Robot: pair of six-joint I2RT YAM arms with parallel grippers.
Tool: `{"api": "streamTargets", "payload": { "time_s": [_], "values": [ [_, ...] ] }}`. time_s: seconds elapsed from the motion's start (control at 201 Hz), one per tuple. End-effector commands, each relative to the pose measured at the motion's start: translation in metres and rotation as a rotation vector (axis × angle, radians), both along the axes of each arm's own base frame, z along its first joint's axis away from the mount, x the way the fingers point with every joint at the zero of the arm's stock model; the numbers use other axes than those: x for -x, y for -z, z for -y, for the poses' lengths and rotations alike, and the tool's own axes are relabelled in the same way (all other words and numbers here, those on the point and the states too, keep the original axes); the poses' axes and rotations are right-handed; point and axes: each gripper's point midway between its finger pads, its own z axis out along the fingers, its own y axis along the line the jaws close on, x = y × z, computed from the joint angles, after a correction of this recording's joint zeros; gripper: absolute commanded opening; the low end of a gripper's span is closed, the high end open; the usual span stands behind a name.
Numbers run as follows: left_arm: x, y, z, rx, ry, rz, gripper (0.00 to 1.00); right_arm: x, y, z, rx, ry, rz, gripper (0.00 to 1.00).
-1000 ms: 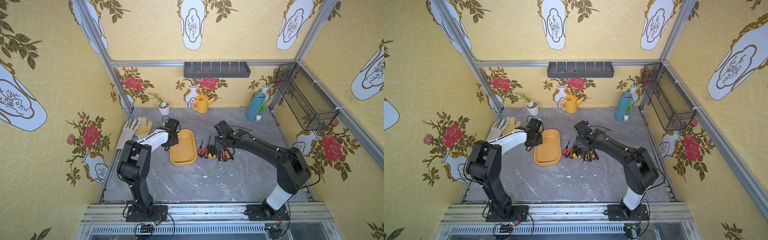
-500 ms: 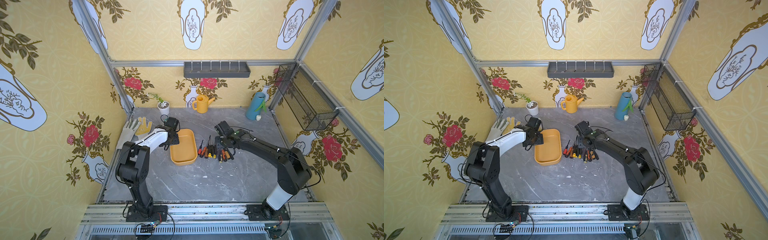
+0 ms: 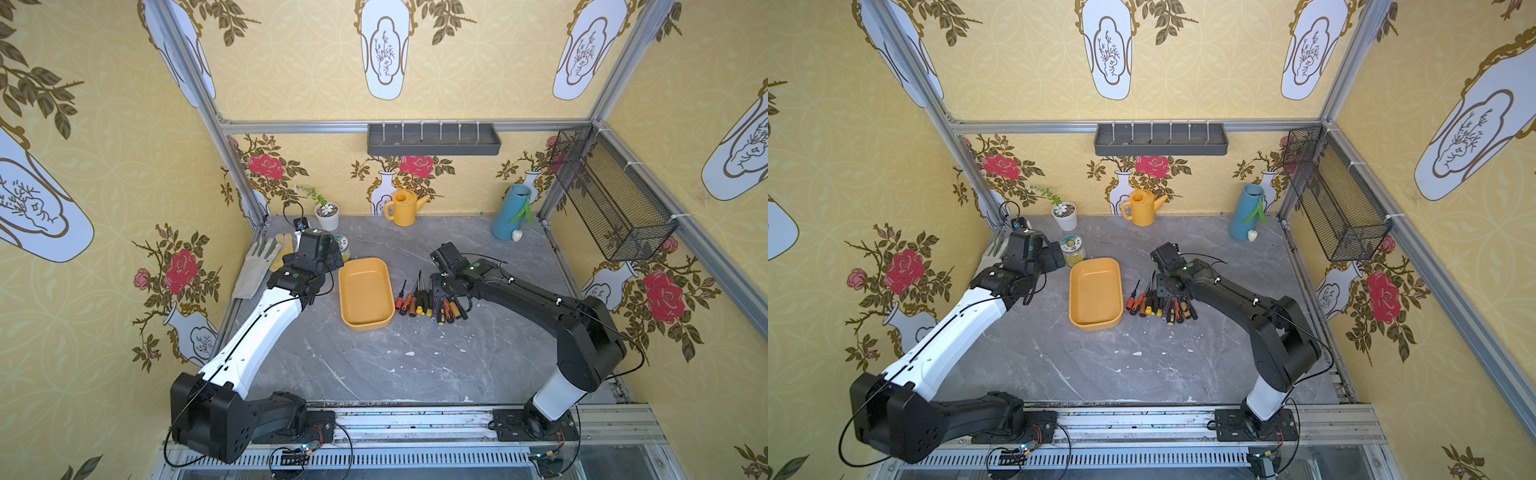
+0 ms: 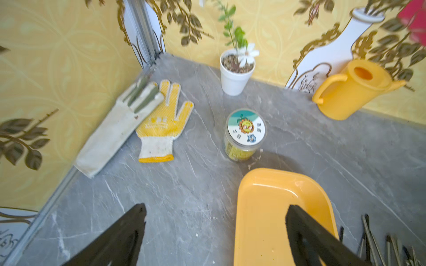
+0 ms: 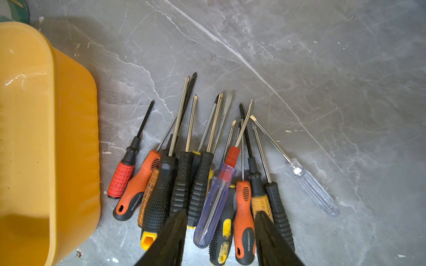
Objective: Take out the screwdriver from the storage box
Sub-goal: Place the storage box at the center of the board, then reset both arms
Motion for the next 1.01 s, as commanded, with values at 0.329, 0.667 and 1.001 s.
{"api": "streamTargets", "payload": {
  "time_s": [0.329, 0.667, 1.001],
  "values": [
    [0.017, 0.015, -0.042, -0.283, -0.091, 0.371, 0.99, -0.007, -0.019, 0.001, 0.043, -0.068, 0.038, 0.97],
    [0.015, 0.086, -0.037, -0.336, -0.019, 0.283, 0.99, -0.012, -0.040, 0.022, 0.106, -0.030, 0.071, 0.97],
    [0.014, 0.103, -0.038, -0.239, 0.010, 0.225, 0.99, -0.021, -0.080, 0.051, 0.219, -0.037, 0.211, 0.97]
  ]
}}
